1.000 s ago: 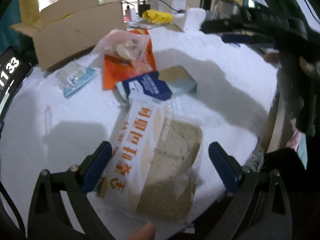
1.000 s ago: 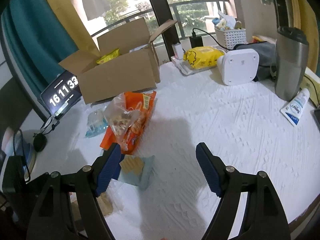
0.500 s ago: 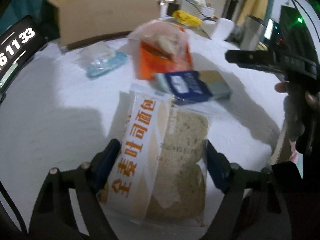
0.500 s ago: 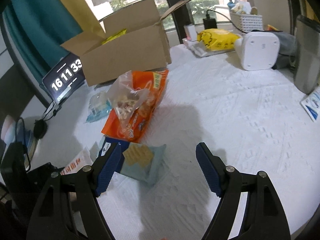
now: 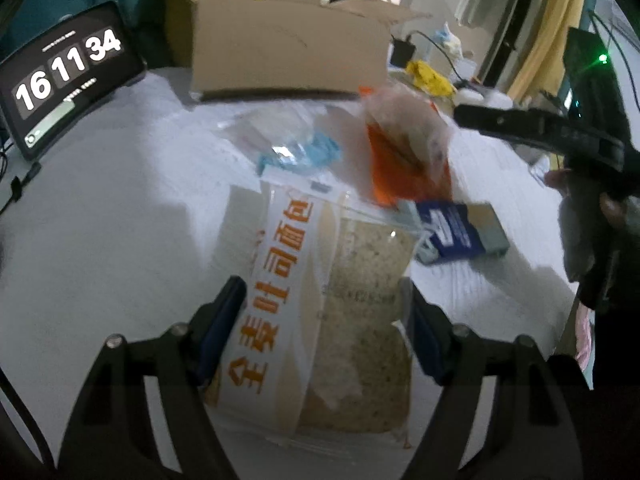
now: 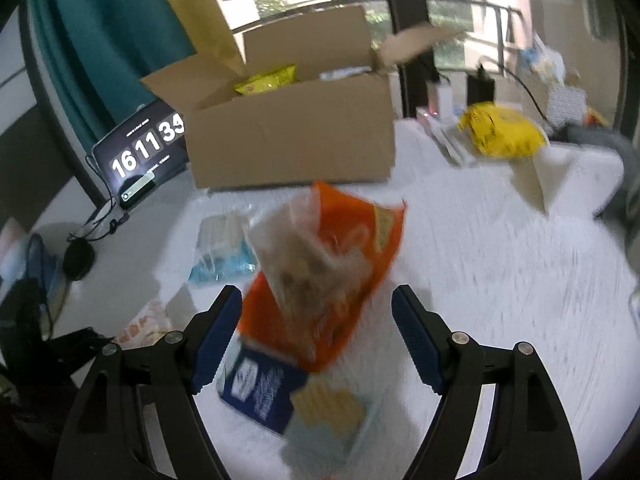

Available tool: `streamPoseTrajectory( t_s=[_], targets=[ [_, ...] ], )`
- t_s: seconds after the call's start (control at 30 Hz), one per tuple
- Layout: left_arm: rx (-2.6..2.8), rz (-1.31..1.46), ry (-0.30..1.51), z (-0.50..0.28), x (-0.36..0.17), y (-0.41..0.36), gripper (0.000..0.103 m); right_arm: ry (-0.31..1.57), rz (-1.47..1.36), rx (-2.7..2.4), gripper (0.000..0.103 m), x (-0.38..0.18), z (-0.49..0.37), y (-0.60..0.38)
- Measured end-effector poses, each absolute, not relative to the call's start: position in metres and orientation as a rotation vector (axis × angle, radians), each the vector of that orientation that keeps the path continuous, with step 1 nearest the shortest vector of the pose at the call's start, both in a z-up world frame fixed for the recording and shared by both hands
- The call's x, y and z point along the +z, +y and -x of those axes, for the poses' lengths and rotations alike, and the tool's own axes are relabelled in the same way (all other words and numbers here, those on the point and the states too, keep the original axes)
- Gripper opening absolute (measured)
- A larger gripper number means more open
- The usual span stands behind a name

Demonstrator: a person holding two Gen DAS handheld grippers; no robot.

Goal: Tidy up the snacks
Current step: 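Grasp the bread loaf bag with the left gripper while the right grasps the clear nut bag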

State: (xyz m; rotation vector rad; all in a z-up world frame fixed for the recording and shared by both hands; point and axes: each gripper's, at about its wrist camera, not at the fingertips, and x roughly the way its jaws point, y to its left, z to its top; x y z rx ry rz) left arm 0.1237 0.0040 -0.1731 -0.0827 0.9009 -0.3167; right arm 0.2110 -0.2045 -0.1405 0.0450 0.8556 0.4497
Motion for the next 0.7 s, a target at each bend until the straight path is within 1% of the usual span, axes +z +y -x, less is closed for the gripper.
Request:
streamPoseTrajectory(
  t_s=[0.2,0.33,0.37,0.4,0.43,0.47,0.53,0.7],
  targets=[
    [-0.278,0.111,0.874,-0.139,-0.163,0.021,0.077,0.84,0.066,0.469,0.08,-0.142,-0.238,-0.172],
    [-0.253,0.135,0.86,-0.146,-0.156,0.033,0.077,0.88,0.138,0.47,0.08,-0.161,-0.25,-0.155],
    [-0.25,0.138,0.856,-0.148,-0.154,0.034,0.077,0.891,0.139,0.471,0.079,-0.166,-0.252,-0.154],
    [-0.249,0.14,0.844,-0.148,-0.152,0.033,0.077,0.9,0.145,0.467,0.076,-0.171,-0.254,-0.153],
    [-0.245,0.143,0.839,-0.15,-0.15,0.034,0.077,0.905,0.151,0.465,0.059,-0.174,-0.255,-0.152],
    [-0.242,0.144,0.835,-0.151,-0.148,0.035,0.077,0.911,0.15,0.465,0.049,-0.176,-0.256,-0.152],
    [-0.239,0.146,0.827,-0.155,-0.144,0.037,0.077,0.917,0.127,0.475,0.046,-0.175,-0.259,-0.155],
    [-0.241,0.135,0.789,-0.164,-0.127,0.034,0.077,0.9,0.077,0.493,0.045,-0.16,-0.259,-0.166]
  ],
)
